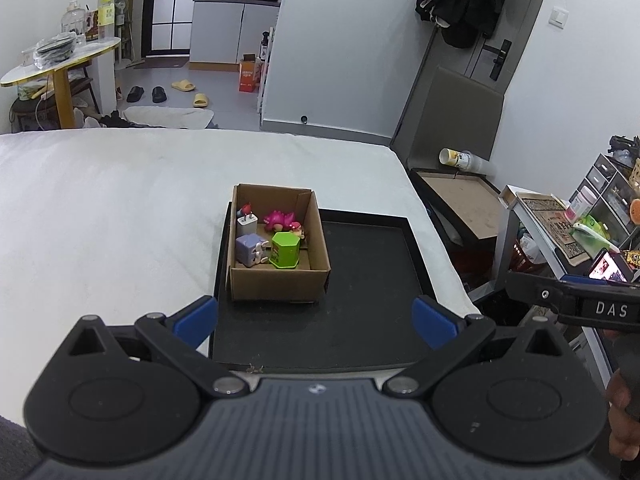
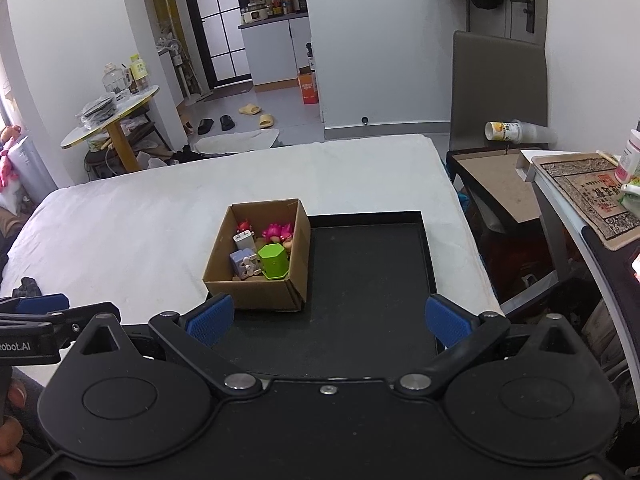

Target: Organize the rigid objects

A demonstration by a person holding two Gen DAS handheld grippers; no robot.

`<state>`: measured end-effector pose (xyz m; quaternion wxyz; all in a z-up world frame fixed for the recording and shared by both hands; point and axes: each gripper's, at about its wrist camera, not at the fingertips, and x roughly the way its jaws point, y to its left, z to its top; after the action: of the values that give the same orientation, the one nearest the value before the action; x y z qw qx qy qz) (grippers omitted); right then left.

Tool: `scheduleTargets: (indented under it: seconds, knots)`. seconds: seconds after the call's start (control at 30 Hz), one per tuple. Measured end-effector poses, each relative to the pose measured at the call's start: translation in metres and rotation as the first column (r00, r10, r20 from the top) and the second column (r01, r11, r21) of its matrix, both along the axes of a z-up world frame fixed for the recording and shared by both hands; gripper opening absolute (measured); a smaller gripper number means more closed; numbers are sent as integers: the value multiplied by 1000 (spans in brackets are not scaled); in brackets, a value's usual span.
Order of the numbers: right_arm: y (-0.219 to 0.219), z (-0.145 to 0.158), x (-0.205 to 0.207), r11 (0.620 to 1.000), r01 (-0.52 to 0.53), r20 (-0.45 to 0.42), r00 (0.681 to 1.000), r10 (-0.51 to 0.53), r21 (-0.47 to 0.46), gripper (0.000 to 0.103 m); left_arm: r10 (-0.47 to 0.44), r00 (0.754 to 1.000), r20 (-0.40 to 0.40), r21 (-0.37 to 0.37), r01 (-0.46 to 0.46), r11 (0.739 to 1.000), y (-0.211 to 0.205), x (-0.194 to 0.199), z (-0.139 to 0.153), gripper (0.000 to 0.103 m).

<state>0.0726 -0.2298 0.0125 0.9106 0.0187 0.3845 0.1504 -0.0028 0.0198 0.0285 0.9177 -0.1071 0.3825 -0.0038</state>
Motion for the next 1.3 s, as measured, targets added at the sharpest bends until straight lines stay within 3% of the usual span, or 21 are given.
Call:
scheduleTargets:
  seconds: [1.3]
  knots:
    - [1,-1,-1,1000,14,4,1000,-14,7,103,7,1000,-8,21,-7,1000,-1,1,-3,103]
